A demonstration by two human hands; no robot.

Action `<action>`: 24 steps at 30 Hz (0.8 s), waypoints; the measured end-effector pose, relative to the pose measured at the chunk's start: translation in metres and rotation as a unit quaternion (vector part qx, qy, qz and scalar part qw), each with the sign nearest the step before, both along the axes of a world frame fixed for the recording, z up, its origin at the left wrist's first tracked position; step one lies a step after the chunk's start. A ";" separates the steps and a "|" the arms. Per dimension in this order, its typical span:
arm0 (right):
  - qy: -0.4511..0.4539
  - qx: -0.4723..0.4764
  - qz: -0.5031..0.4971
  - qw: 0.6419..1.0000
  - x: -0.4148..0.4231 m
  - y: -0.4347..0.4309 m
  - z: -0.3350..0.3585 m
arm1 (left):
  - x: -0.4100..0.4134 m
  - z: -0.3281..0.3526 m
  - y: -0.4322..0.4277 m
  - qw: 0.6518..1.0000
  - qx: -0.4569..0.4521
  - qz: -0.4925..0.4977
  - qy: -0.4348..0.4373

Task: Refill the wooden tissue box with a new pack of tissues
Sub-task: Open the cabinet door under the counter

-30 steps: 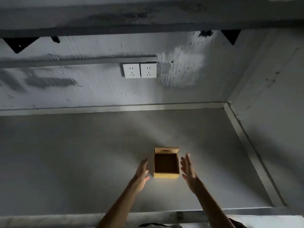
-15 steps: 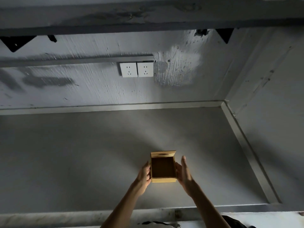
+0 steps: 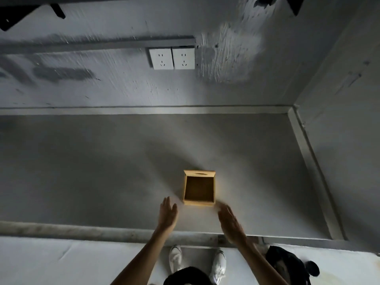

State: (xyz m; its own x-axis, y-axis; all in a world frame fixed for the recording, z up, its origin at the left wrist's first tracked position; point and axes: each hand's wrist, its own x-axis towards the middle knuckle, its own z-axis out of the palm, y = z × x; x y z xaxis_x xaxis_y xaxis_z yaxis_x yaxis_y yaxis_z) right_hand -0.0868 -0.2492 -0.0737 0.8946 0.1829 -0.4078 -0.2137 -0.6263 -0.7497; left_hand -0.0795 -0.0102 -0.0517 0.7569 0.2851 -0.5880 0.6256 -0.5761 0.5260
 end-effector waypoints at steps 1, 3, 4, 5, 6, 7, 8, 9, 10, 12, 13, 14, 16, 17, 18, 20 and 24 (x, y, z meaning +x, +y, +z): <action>-0.008 -0.058 0.065 0.996 -0.007 -0.004 -0.015 | -0.007 -0.005 0.003 0.998 0.029 -0.045 0.013; -0.046 -0.146 0.120 0.981 -0.014 -0.008 -0.037 | -0.018 -0.020 0.009 0.989 0.064 -0.127 0.043; -0.068 -0.162 0.122 0.977 -0.015 -0.007 -0.039 | -0.023 -0.025 0.010 0.983 0.081 -0.157 0.050; -0.092 -0.168 0.123 0.974 -0.014 -0.005 -0.040 | -0.025 -0.030 0.010 0.977 0.099 -0.180 0.049; -0.102 -0.168 0.118 0.973 -0.014 -0.004 -0.038 | -0.028 -0.033 0.008 0.973 0.115 -0.195 0.052; -0.109 -0.168 0.107 0.974 -0.016 -0.002 -0.038 | -0.030 -0.034 0.006 0.971 0.123 -0.198 0.051; -0.109 -0.167 0.095 0.975 -0.016 0.000 -0.033 | -0.032 -0.036 0.005 0.972 0.130 -0.192 0.037; -0.112 -0.162 0.080 0.977 -0.017 0.000 -0.031 | -0.034 -0.039 0.004 0.972 0.138 -0.187 0.024; -0.110 -0.154 0.068 0.979 -0.017 0.001 -0.032 | -0.034 -0.040 0.003 0.973 0.142 -0.182 0.017; -0.112 -0.138 0.052 0.983 -0.017 0.001 -0.035 | -0.036 -0.043 0.003 0.975 0.141 -0.172 0.000; -0.115 -0.132 0.048 0.983 -0.020 0.001 -0.039 | -0.037 -0.046 0.003 0.975 0.141 -0.171 -0.007; -0.120 -0.133 0.049 0.983 -0.022 0.000 -0.041 | -0.038 -0.048 0.002 0.975 0.144 -0.170 -0.009; -0.137 -0.145 0.052 0.979 -0.020 -0.002 -0.042 | -0.036 -0.050 0.002 0.974 0.155 -0.165 -0.008; -0.148 -0.148 0.051 0.977 -0.023 -0.001 -0.041 | -0.039 -0.053 0.002 0.973 0.161 -0.167 -0.015; -0.151 -0.146 0.049 0.976 -0.023 -0.001 -0.038 | -0.039 -0.056 0.002 0.971 0.168 -0.170 -0.028; -0.155 -0.141 0.048 0.977 -0.019 -0.001 -0.033 | -0.036 -0.058 0.004 0.968 0.176 -0.176 -0.040; -0.166 -0.158 0.040 0.973 -0.029 0.005 -0.042 | -0.044 -0.063 0.004 0.965 0.174 -0.184 -0.066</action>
